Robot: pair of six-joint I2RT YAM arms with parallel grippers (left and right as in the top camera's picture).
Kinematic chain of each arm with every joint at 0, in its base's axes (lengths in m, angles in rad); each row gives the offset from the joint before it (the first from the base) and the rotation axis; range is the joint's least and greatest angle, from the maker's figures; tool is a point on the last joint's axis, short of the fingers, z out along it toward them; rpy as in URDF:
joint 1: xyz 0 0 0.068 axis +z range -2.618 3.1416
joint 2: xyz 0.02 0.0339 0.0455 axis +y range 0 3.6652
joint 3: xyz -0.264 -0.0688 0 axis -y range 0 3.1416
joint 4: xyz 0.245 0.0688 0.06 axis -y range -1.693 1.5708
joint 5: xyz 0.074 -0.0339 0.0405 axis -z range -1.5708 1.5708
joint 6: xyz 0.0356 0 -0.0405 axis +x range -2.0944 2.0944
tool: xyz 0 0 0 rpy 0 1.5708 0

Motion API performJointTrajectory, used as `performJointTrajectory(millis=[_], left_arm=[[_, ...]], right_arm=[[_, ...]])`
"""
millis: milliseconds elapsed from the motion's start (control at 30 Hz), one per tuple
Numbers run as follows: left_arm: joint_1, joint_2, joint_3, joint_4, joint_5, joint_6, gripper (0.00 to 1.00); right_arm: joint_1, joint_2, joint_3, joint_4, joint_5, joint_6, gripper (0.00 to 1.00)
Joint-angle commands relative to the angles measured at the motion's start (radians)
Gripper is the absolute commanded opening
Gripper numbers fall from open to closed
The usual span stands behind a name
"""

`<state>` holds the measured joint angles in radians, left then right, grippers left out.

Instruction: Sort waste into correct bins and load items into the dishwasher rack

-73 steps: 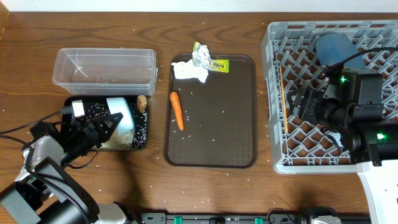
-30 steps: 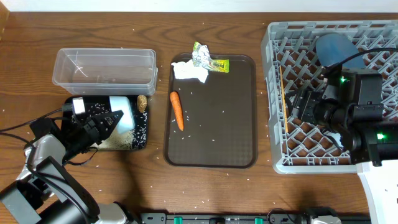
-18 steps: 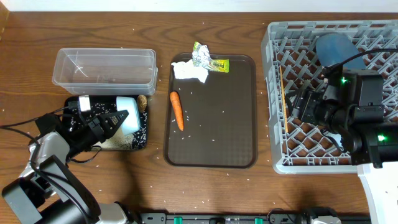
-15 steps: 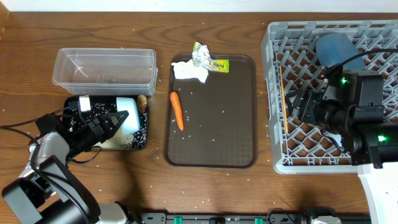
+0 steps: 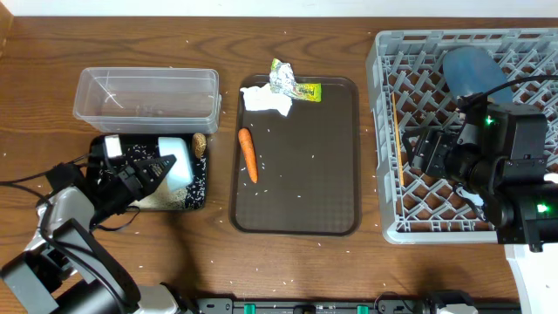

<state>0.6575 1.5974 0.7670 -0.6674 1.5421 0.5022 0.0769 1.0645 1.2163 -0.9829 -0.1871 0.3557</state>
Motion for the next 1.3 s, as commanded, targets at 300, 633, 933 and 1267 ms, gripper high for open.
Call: performJointTrajectory(millis=[300, 633, 933, 1267], left_arm=[[-0.405, -0.359, 0.004, 0.023, -0.123, -0.108, 0.06], [-0.754, -0.422, 0.004, 0.645, -0.388, -0.729, 0.06], [-0.979, -0.354, 0.003, 0.543, -0.712, -0.705, 0.06], [-1.087, -0.248, 0.003, 0.549, -0.822, -0.650, 0.06]], right_arm=[[-0.008, -0.007, 0.010, -0.015, -0.005, -0.013, 0.73], [-0.008, -0.006, 0.010, -0.017, 0.064, -0.031, 0.73], [-0.008, -0.006, 0.010, -0.024, 0.065, -0.031, 0.74], [-0.008, -0.004, 0.010, -0.027, 0.067, -0.031, 0.74]])
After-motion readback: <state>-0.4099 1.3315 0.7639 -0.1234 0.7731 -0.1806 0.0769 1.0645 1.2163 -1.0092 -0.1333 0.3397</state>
